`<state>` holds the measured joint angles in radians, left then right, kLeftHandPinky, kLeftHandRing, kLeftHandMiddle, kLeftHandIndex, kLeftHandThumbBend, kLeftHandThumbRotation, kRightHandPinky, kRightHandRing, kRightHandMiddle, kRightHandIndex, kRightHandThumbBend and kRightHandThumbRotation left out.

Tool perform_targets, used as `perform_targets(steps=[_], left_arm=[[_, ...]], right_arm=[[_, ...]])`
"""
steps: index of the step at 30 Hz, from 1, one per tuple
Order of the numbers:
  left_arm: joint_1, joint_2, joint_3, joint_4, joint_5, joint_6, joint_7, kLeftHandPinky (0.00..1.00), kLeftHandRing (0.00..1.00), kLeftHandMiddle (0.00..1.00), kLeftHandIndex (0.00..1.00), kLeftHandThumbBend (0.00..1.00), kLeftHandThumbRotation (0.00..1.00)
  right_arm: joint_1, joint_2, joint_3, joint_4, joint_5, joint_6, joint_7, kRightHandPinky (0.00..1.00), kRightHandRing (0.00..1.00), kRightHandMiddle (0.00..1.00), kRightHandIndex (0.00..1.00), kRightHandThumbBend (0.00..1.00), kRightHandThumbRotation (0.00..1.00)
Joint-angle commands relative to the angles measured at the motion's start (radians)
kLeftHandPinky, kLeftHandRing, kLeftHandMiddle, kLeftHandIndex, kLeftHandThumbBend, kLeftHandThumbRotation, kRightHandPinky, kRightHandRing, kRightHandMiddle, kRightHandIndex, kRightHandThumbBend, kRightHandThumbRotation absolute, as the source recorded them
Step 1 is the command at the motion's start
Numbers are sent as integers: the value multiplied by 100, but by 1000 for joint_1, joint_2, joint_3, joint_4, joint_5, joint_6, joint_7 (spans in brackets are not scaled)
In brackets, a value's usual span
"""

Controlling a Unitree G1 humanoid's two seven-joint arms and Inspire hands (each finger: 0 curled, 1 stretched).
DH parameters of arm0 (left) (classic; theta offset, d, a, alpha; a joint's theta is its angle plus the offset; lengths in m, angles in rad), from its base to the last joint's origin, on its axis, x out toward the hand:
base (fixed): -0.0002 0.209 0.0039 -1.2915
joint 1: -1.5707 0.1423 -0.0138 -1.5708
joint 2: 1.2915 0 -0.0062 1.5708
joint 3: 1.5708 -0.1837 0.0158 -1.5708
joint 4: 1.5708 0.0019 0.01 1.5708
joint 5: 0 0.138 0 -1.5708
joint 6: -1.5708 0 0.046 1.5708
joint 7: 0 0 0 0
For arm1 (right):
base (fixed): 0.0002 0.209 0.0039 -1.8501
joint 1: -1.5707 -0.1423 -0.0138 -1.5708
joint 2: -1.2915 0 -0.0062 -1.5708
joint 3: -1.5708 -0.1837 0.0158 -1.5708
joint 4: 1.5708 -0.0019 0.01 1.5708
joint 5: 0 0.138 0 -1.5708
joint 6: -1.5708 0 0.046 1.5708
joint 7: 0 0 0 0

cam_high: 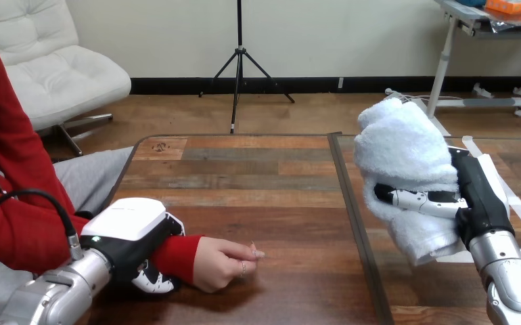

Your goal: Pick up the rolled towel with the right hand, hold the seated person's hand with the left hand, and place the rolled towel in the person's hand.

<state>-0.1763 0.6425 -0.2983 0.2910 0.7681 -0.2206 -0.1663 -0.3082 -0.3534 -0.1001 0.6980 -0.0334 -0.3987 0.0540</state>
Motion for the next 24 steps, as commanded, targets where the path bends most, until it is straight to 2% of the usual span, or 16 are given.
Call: perform_targets(steps=[1,6,12,18,24], left_arm=[[-22,-1,-15,26,9,-10,26,37,43,46,44,77,0],[-23,-4,-13,24,1,-4,22,34,39,41,39,75,0],[-24,-12,-5,25,-25,5,5,35,39,40,35,72,0],[-27,-20,-3,19,-46,35,-27,35,39,39,33,70,0],[-30,-22,-1,22,-62,42,-34,34,39,39,33,70,0]], right_arm=[[-52,-2,-34,-54,24,-45,-12,26,32,38,41,86,0],[-52,-4,-33,-55,21,-41,-14,26,31,38,41,86,0],[-50,-3,-32,-60,21,-40,-14,25,31,38,41,86,0],[-50,-1,-34,-63,24,-36,-14,25,31,38,41,86,0],[-48,3,-36,-72,28,-14,-17,26,32,38,41,87,0]])
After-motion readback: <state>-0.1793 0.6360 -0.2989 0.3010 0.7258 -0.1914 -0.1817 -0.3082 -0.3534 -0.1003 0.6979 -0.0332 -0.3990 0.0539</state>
